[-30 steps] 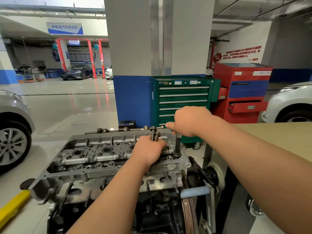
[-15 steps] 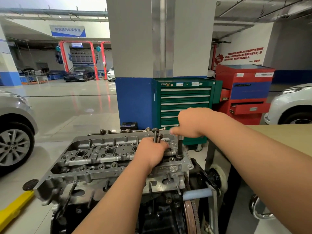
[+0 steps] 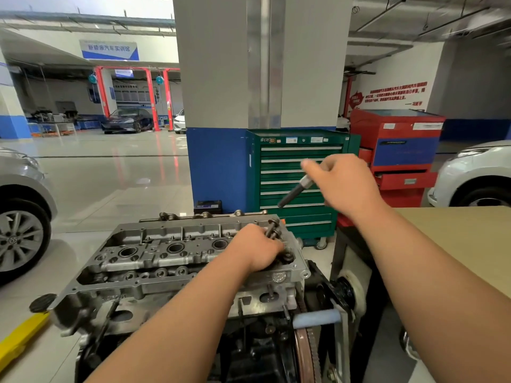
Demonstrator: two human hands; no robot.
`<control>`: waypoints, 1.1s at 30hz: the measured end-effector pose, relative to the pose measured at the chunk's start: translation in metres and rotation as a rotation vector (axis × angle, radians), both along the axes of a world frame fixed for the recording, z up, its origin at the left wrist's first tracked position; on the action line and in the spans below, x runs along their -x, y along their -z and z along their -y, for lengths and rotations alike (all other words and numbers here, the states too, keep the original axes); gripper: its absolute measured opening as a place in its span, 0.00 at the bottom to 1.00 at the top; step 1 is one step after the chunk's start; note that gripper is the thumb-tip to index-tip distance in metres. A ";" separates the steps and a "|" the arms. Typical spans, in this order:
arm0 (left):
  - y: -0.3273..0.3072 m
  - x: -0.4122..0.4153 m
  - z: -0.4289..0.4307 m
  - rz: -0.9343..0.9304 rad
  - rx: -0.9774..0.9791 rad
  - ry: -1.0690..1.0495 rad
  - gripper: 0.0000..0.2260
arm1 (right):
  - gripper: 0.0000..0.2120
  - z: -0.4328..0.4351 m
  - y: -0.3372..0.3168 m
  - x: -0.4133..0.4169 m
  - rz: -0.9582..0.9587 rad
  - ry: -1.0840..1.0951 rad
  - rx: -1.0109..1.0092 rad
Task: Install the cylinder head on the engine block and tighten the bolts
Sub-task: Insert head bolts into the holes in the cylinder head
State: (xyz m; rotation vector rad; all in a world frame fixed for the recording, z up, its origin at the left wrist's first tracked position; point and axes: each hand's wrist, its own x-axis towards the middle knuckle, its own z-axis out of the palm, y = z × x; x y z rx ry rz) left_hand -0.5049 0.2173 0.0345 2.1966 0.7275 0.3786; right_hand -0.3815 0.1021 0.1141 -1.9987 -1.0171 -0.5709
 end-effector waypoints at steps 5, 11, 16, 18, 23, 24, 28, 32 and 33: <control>-0.011 -0.016 0.012 -0.244 -0.149 0.027 0.07 | 0.26 0.014 0.032 -0.004 -0.370 -0.123 -0.185; -0.023 -0.016 0.021 -0.370 -0.268 0.055 0.09 | 0.22 0.028 0.060 -0.003 -0.417 -0.138 -0.080; -0.012 0.002 -0.006 -0.191 -0.135 -0.061 0.08 | 0.15 0.019 0.056 0.024 -0.017 -0.145 0.459; -0.005 0.011 -0.017 -0.076 -0.095 -0.126 0.06 | 0.18 0.010 0.052 0.035 0.182 -0.065 0.626; 0.008 0.028 -0.028 0.311 0.236 -0.261 0.06 | 0.18 0.002 0.059 0.054 0.376 0.004 0.720; 0.010 0.030 -0.028 0.369 0.233 -0.289 0.07 | 0.16 0.001 0.061 0.056 0.370 0.005 0.703; 0.022 0.036 -0.024 0.571 0.009 -0.345 0.15 | 0.14 0.005 0.072 0.064 0.320 0.063 0.590; 0.028 0.037 -0.023 0.634 -0.096 -0.344 0.17 | 0.15 0.014 0.085 0.070 0.254 0.127 0.525; 0.027 0.036 -0.023 0.623 -0.086 -0.326 0.17 | 0.15 0.015 0.080 0.068 0.252 0.133 0.511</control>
